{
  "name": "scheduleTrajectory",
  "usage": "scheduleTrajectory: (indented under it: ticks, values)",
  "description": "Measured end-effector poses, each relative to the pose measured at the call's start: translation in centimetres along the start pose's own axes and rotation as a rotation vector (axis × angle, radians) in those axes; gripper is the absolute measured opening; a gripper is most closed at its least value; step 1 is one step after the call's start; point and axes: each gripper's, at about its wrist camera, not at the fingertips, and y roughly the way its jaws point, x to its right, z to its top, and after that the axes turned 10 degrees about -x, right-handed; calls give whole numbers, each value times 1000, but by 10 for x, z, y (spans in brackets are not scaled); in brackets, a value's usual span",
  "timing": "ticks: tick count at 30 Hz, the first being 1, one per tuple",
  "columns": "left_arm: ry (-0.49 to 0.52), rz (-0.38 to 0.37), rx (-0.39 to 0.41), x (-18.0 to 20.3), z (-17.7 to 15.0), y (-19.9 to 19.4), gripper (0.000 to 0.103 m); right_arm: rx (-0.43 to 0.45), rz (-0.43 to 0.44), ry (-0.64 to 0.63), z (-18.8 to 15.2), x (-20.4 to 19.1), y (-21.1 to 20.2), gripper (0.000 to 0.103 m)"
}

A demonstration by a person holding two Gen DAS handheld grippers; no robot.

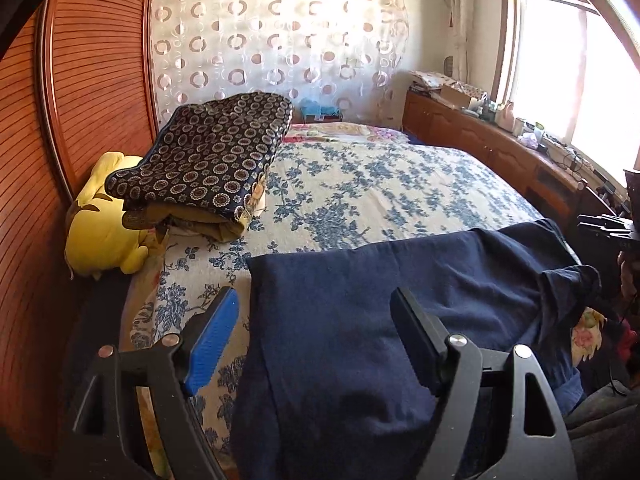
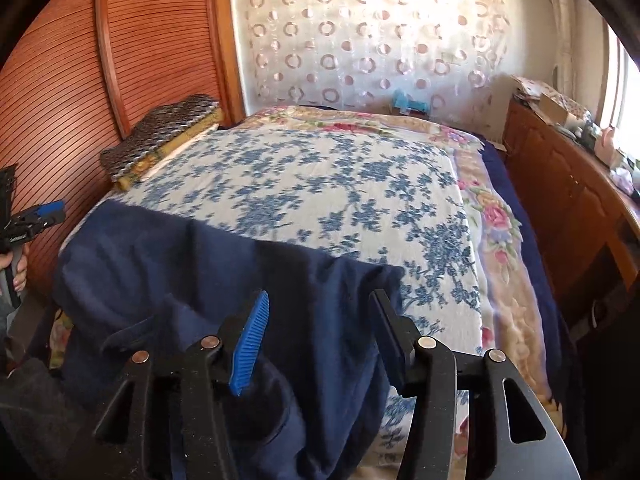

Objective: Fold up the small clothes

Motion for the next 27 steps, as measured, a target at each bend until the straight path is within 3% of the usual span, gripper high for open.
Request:
scheduleTrajectory:
  ticks: [9, 12, 14, 17, 21, 27]
  values:
    - [-16, 33, -57, -20, 20, 46, 79, -62, 3, 166, 20, 37, 55, 51]
    - [-19, 59, -94, -22, 21, 64, 79, -78, 31, 200, 26, 43, 68, 37]
    - [-30, 92, -123, -25, 21, 73, 79, -86, 47, 204, 27, 44, 75, 18]
    - [-50, 86, -135, -31, 18, 79, 79, -63, 67, 206, 23, 48, 74, 7]
    - [-68, 91, -154, -37, 16, 85, 79, 17, -2, 249, 12, 58, 55, 6]
    - [-78, 70, -163, -39, 16, 89, 79, -9, 26, 272, 3, 63, 53, 6]
